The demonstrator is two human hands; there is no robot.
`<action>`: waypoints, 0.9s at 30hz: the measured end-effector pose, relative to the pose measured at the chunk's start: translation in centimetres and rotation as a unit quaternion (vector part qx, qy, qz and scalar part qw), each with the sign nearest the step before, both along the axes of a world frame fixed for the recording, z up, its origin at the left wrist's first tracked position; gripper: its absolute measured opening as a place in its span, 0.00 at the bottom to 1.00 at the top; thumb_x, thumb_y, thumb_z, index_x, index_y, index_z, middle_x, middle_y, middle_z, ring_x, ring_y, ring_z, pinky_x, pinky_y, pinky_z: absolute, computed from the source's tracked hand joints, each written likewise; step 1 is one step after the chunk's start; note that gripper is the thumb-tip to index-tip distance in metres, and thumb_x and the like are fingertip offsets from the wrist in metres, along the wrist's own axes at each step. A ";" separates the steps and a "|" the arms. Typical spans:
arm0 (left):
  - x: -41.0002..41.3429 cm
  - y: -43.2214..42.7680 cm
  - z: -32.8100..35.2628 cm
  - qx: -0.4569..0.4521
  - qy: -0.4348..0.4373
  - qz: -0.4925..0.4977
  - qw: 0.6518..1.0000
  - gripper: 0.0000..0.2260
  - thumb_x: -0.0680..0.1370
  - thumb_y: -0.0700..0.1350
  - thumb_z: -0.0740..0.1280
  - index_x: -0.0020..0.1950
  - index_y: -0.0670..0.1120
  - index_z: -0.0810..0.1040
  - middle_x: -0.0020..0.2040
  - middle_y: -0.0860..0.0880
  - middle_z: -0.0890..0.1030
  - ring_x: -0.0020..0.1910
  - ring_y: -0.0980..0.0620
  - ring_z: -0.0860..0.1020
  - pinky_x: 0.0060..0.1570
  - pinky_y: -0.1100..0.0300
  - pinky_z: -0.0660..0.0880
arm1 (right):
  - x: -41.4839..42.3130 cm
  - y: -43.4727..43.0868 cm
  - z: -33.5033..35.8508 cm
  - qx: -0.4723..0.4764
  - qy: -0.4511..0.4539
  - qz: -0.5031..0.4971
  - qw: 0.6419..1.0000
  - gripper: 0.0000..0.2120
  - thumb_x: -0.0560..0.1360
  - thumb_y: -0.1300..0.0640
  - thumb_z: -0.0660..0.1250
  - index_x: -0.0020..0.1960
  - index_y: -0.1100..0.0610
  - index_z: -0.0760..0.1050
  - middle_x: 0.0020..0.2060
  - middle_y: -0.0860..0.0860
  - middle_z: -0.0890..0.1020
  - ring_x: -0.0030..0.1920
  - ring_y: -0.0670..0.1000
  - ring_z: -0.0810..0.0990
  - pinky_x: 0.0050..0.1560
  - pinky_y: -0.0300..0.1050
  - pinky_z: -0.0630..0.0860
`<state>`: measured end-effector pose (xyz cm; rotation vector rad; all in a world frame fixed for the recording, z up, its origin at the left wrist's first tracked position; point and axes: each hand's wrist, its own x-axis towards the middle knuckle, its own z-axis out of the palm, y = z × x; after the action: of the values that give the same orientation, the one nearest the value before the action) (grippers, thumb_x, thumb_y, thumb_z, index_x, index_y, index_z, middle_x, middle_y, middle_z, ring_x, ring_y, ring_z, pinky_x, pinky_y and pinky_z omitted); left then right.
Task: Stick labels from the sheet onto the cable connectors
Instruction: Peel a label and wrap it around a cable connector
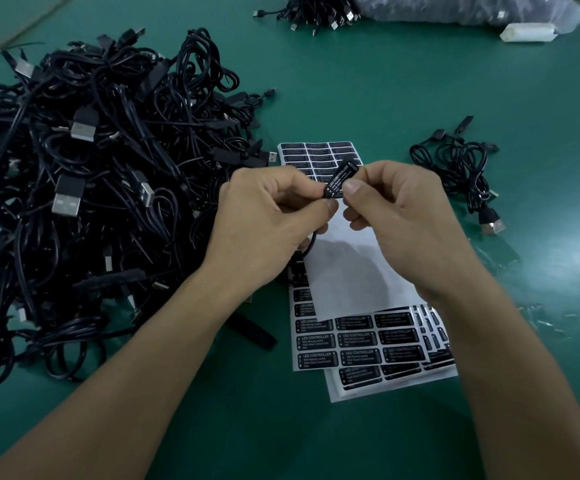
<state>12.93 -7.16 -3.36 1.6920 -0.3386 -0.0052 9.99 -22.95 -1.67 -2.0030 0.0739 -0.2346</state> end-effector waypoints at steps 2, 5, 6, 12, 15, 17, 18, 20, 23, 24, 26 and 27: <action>0.0 0.0 0.0 0.001 -0.002 -0.002 1.000 0.03 0.74 0.37 0.76 0.42 0.44 0.84 0.34 0.47 0.85 0.34 0.48 0.85 0.30 0.60 0.78 | 0.0 0.0 0.0 -0.001 -0.001 0.000 1.000 0.10 0.80 0.58 0.66 0.41 0.51 0.78 0.31 0.44 0.81 0.35 0.43 0.80 0.47 0.53 0.82; 0.0 0.0 0.0 0.004 -0.006 -0.006 1.000 0.03 0.74 0.37 0.76 0.42 0.43 0.84 0.34 0.47 0.85 0.34 0.50 0.85 0.31 0.59 0.80 | 0.1 0.0 -0.1 -0.003 -0.004 -0.003 1.000 0.10 0.80 0.58 0.66 0.41 0.50 0.78 0.31 0.44 0.81 0.35 0.42 0.80 0.46 0.50 0.81; 0.0 0.1 0.0 0.003 -0.006 -0.006 1.000 0.03 0.74 0.37 0.76 0.42 0.43 0.84 0.34 0.47 0.85 0.34 0.50 0.85 0.31 0.59 0.80 | 0.1 0.0 -0.2 -0.004 -0.005 -0.003 1.000 0.10 0.80 0.58 0.66 0.41 0.50 0.78 0.31 0.43 0.81 0.35 0.41 0.80 0.45 0.48 0.81; 0.0 0.0 0.0 0.001 -0.002 -0.006 1.000 0.04 0.73 0.37 0.77 0.42 0.44 0.84 0.34 0.47 0.85 0.33 0.48 0.85 0.32 0.58 0.80 | 0.1 0.1 -0.1 -0.011 -0.007 -0.006 1.000 0.10 0.80 0.57 0.66 0.40 0.50 0.78 0.31 0.43 0.81 0.35 0.41 0.79 0.45 0.48 0.81; 0.0 0.0 0.0 0.003 -0.004 -0.008 1.000 0.05 0.73 0.37 0.77 0.41 0.46 0.84 0.34 0.47 0.85 0.34 0.48 0.85 0.32 0.58 0.80 | 0.0 0.1 -0.1 -0.016 -0.007 -0.008 1.000 0.10 0.80 0.57 0.66 0.41 0.50 0.78 0.32 0.44 0.81 0.35 0.42 0.80 0.46 0.50 0.82; 0.0 0.1 0.0 0.004 -0.006 -0.009 1.000 0.05 0.73 0.37 0.76 0.41 0.46 0.84 0.34 0.47 0.85 0.34 0.47 0.85 0.32 0.58 0.80 | 0.0 0.1 -0.1 -0.020 -0.006 -0.011 1.000 0.10 0.80 0.57 0.66 0.41 0.50 0.78 0.32 0.45 0.82 0.35 0.43 0.80 0.46 0.52 0.82; 0.0 0.1 0.0 0.005 -0.007 -0.010 1.000 0.05 0.73 0.37 0.76 0.41 0.46 0.84 0.34 0.47 0.85 0.34 0.48 0.85 0.32 0.58 0.80 | -0.1 0.1 0.0 -0.023 -0.006 -0.011 1.000 0.10 0.80 0.56 0.66 0.41 0.49 0.78 0.32 0.46 0.82 0.35 0.43 0.80 0.46 0.52 0.82; 0.0 0.1 0.0 0.004 -0.007 -0.011 1.000 0.05 0.73 0.37 0.76 0.41 0.45 0.84 0.34 0.47 0.85 0.33 0.49 0.85 0.32 0.58 0.80 | -0.1 0.1 0.0 -0.028 -0.005 -0.013 1.000 0.10 0.80 0.56 0.66 0.41 0.49 0.78 0.33 0.47 0.82 0.35 0.43 0.80 0.47 0.54 0.82; 0.0 0.1 0.0 0.005 -0.008 -0.012 1.000 0.04 0.73 0.36 0.76 0.41 0.44 0.84 0.34 0.47 0.85 0.33 0.50 0.85 0.32 0.59 0.81 | -0.1 0.1 0.0 -0.035 -0.004 -0.013 0.999 0.10 0.80 0.56 0.66 0.40 0.49 0.78 0.34 0.47 0.82 0.36 0.43 0.80 0.47 0.56 0.81; 0.0 0.1 0.0 0.006 -0.009 -0.011 1.000 0.05 0.73 0.36 0.76 0.41 0.45 0.84 0.33 0.47 0.85 0.33 0.49 0.85 0.32 0.58 0.81 | -0.1 0.1 0.0 -0.038 -0.004 -0.012 0.999 0.10 0.80 0.56 0.66 0.40 0.49 0.78 0.34 0.47 0.82 0.36 0.43 0.81 0.47 0.56 0.81; -0.1 0.1 0.0 0.006 -0.012 -0.009 1.000 0.07 0.73 0.36 0.76 0.40 0.47 0.84 0.33 0.48 0.85 0.33 0.48 0.85 0.31 0.58 0.81 | -0.2 0.1 0.0 -0.043 -0.003 -0.012 0.999 0.10 0.80 0.56 0.66 0.40 0.49 0.77 0.34 0.47 0.82 0.37 0.44 0.81 0.48 0.57 0.81; -0.1 0.1 0.0 0.006 -0.013 -0.009 1.000 0.07 0.73 0.36 0.76 0.39 0.48 0.83 0.33 0.48 0.85 0.33 0.48 0.85 0.31 0.58 0.81 | -0.2 0.1 0.0 -0.044 -0.002 -0.012 0.999 0.10 0.80 0.56 0.66 0.40 0.49 0.77 0.34 0.48 0.82 0.37 0.45 0.81 0.48 0.57 0.81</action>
<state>12.85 -7.04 -3.34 1.7016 -0.3741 0.0006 9.78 -22.83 -1.65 -2.0908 0.0860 -0.2612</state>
